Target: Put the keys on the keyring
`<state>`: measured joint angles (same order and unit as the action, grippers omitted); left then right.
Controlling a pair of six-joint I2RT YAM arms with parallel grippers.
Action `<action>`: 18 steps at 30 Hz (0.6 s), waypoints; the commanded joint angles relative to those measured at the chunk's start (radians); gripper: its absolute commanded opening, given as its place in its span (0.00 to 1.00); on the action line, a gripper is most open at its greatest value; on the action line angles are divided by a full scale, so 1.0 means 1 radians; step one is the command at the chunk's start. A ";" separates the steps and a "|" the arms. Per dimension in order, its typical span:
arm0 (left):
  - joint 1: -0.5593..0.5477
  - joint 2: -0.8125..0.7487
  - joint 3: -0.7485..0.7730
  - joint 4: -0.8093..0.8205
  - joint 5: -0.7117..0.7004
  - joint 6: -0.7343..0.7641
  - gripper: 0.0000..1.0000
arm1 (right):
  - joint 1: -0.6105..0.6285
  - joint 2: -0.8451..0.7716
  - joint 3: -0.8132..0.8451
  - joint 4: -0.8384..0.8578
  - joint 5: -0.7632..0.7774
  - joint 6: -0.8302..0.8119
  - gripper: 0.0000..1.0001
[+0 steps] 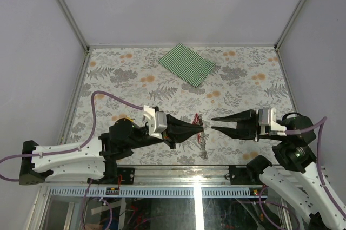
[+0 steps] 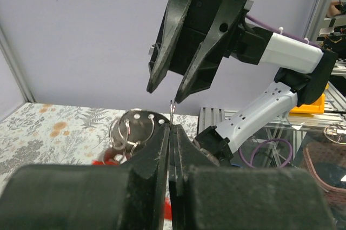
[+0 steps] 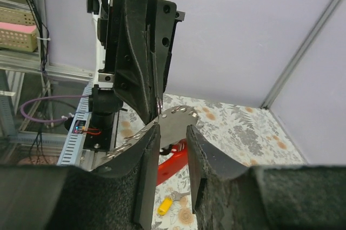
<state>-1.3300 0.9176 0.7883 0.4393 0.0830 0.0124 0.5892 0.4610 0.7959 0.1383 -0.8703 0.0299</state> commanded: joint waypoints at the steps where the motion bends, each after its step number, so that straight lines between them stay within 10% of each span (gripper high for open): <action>1: -0.006 -0.019 0.001 0.119 0.025 -0.022 0.00 | 0.000 0.027 -0.002 0.094 -0.093 0.036 0.32; 18: -0.006 -0.013 0.001 0.127 0.034 -0.020 0.00 | 0.000 0.065 -0.027 0.192 -0.129 0.108 0.32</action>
<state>-1.3300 0.9165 0.7883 0.4728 0.1085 -0.0002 0.5892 0.5106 0.7712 0.2348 -0.9825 0.0982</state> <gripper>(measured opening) 0.011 0.321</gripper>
